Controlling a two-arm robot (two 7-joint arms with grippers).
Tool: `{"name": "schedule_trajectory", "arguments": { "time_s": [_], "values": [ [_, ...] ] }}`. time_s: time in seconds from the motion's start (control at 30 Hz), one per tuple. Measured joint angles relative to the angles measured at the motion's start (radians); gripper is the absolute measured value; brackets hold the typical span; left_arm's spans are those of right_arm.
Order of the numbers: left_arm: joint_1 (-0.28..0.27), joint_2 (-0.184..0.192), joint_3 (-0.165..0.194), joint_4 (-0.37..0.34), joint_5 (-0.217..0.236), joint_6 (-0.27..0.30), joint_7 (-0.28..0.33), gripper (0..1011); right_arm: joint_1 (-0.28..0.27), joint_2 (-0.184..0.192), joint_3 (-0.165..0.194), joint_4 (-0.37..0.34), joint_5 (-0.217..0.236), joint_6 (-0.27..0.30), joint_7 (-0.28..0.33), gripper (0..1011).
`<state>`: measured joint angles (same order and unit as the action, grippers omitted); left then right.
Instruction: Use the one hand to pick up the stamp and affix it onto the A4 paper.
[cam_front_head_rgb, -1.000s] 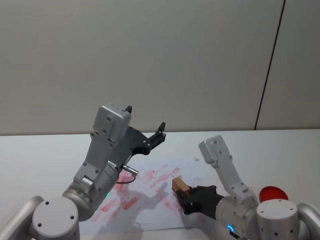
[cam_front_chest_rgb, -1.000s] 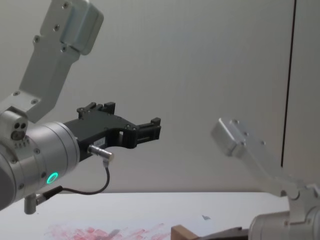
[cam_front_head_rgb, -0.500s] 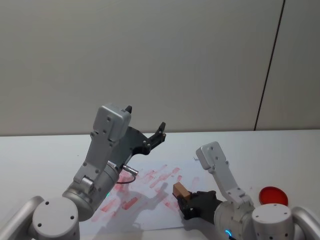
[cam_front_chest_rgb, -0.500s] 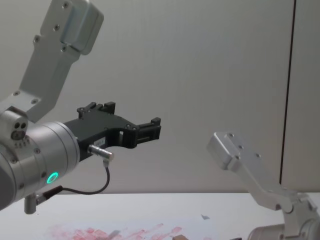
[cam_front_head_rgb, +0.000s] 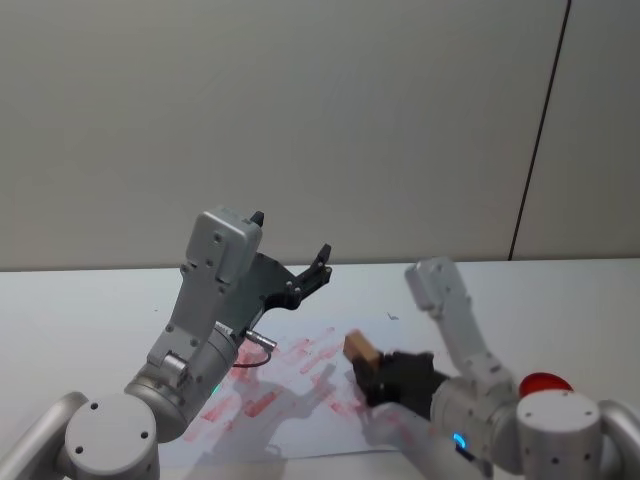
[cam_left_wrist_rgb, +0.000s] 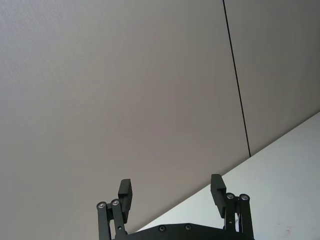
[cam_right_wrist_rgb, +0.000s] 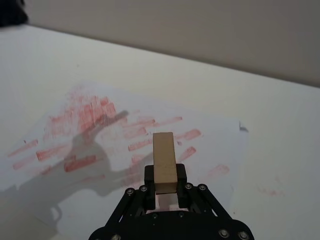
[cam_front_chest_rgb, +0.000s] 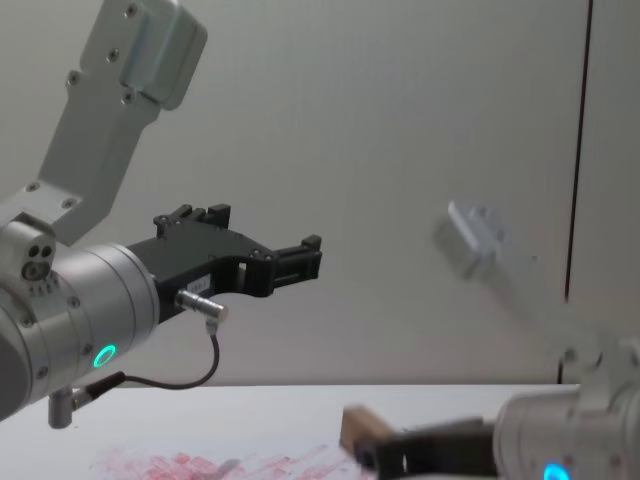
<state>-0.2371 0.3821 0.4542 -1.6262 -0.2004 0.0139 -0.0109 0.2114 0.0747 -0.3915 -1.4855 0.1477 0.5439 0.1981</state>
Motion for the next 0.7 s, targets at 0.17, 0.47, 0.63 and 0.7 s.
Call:
{"name": "schedule_trajectory", "arguments": {
  "time_s": [0.17, 0.47, 0.63, 0.7],
  "values": [
    [0.0, 0.0, 0.0, 0.0, 0.0, 0.0, 0.0, 1001, -0.006, 0.015, 0.028, -0.071, 0.056, -0.005, -0.018, 217],
    [0.0, 0.0, 0.0, 0.0, 0.0, 0.0, 0.0, 1001, -0.047, 0.088, 0.103, -0.192, 0.146, 0.009, -0.064, 216],
    [0.0, 0.0, 0.0, 0.0, 0.0, 0.0, 0.0, 1001, -0.086, 0.143, 0.143, -0.235, 0.175, 0.023, -0.085, 218],
    [0.0, 0.0, 0.0, 0.0, 0.0, 0.0, 0.0, 1001, -0.105, 0.167, 0.159, -0.248, 0.184, 0.029, -0.093, 217]
  ]
}}
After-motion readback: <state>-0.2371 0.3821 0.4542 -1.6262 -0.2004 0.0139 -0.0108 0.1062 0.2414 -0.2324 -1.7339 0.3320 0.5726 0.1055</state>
